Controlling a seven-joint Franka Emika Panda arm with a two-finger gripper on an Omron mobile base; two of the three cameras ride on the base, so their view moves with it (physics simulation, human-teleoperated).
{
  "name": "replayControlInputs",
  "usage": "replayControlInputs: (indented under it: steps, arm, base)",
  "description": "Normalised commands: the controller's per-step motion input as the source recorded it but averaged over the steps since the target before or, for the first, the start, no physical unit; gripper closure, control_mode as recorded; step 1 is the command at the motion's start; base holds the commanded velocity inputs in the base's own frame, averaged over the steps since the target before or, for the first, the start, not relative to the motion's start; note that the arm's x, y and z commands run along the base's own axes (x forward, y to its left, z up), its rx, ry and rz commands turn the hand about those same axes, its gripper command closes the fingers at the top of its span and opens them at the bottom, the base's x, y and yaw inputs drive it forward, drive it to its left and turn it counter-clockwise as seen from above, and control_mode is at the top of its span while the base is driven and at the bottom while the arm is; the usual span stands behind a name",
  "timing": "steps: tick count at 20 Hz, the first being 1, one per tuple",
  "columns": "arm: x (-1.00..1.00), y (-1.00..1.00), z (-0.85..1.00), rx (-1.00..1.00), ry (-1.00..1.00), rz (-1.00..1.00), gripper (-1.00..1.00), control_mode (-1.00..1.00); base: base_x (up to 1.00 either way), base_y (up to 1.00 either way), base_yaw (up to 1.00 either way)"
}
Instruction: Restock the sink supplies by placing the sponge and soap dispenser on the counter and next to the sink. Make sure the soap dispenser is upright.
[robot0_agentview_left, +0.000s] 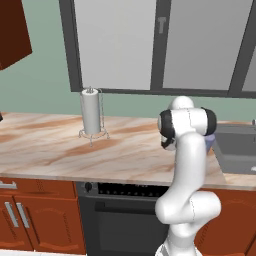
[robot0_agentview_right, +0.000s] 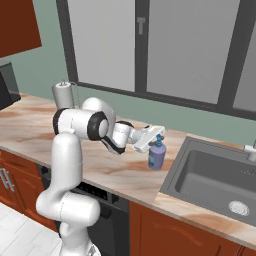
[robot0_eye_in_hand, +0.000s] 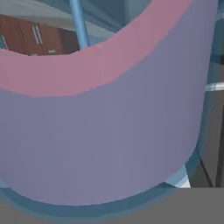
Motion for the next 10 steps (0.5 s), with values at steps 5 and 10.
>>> replayControlInputs:
  steps: [5,10]
  arm:
    - [-0.34,0.41,-0.08,-0.03,-0.09,-0.08,-1.00,-1.00]
    - [0.00,0.01,0.00,0.00,-0.09,-0.05,-1.00,-1.00]
  base:
    - [0.00,0.00,0.00]
    - [0.00,0.00,0.00]
